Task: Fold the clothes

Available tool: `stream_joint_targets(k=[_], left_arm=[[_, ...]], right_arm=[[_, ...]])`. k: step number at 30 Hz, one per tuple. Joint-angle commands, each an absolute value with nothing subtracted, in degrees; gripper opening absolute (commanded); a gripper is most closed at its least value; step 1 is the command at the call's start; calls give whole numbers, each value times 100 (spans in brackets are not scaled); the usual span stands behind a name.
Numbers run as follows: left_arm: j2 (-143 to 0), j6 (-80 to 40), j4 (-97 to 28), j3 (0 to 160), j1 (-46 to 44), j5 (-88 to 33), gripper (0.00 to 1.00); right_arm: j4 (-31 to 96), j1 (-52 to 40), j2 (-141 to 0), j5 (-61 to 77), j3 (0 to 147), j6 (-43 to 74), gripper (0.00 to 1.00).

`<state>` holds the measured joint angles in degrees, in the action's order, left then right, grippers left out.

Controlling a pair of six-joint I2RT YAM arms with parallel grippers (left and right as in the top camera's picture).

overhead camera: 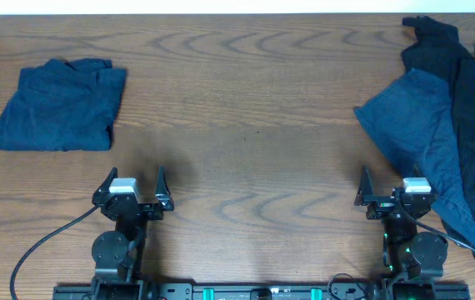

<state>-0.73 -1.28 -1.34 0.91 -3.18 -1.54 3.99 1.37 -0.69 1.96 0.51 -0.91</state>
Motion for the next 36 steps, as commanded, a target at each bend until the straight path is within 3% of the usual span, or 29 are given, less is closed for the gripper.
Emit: stream_joint_targets(k=[1,27,36], left_arm=[[-23,-137,-401,23,-336,-97,98],[-30,-355,-408,30,-336,-82,98],[-561,-508,-1372,1020,-336,-89,98]], right_arm=[[403,185,-38,239,32,-180,99],[408,185,-38,191,43,64,99],[945,187,-180,-25,617,276,99]])
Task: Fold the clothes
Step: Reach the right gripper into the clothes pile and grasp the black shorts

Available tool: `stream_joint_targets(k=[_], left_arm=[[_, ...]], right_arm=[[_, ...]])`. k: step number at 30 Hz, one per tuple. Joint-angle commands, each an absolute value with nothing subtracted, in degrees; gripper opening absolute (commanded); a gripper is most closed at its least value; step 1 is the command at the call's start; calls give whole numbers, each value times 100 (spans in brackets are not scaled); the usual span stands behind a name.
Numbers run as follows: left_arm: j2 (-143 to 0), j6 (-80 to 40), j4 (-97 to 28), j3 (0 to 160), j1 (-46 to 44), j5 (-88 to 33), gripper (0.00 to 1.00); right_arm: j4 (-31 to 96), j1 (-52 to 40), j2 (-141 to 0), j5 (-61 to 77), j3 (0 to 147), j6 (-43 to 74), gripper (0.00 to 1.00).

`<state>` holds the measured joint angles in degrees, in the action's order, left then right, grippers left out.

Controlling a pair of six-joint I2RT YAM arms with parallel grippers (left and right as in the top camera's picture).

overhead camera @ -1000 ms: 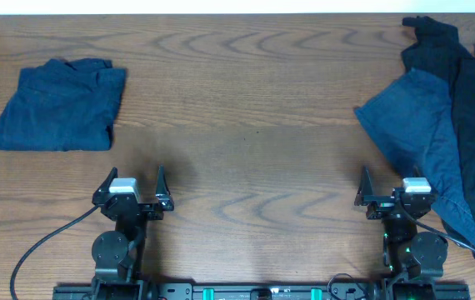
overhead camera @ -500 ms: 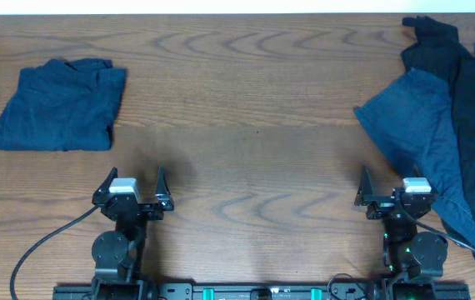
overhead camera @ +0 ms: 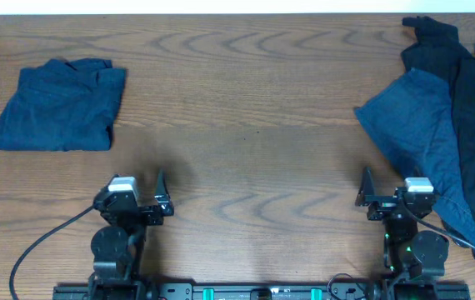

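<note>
A folded dark blue garment lies at the far left of the table. At the right edge sits an unfolded heap, a blue garment partly under a black one. My left gripper rests near the front edge, open and empty, well short of the folded piece. My right gripper also stands open and empty at the front right. Its outer side is right beside the heap's blue hem, and that finger is hard to make out.
Brown wooden table with the arm bases and cables along the front edge. Part of the heap runs off the right side of the view.
My left wrist has turned slightly; its left finger now sits lower and shows less. The right arm and all the clothes are unchanged.
</note>
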<state>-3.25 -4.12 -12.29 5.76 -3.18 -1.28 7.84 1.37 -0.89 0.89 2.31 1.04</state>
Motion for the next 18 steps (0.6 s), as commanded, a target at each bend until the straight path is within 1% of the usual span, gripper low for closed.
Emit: stream_joint_targets(k=[1,5,9,15,18], left_arm=[[-705,-508,-1498,1203,-336,-104,98],[-1470,-506,-2128,2047,-336,-102,98],[-2473,-504,-2950,2991,-336,-102,98],[-3758,-504,-4073,4097,-333,-102,98],[-4154,-506,-4567,4480,-333,-104,98]], right_arm=[[1072,187,-266,-82,757,307,99],[1643,187,-781,-152,1400,473,99],[2206,187,-1645,-150,2217,495,99],[3096,187,-3306,-148,3605,528,99],[3671,187,-4206,-152,4307,320,99]])
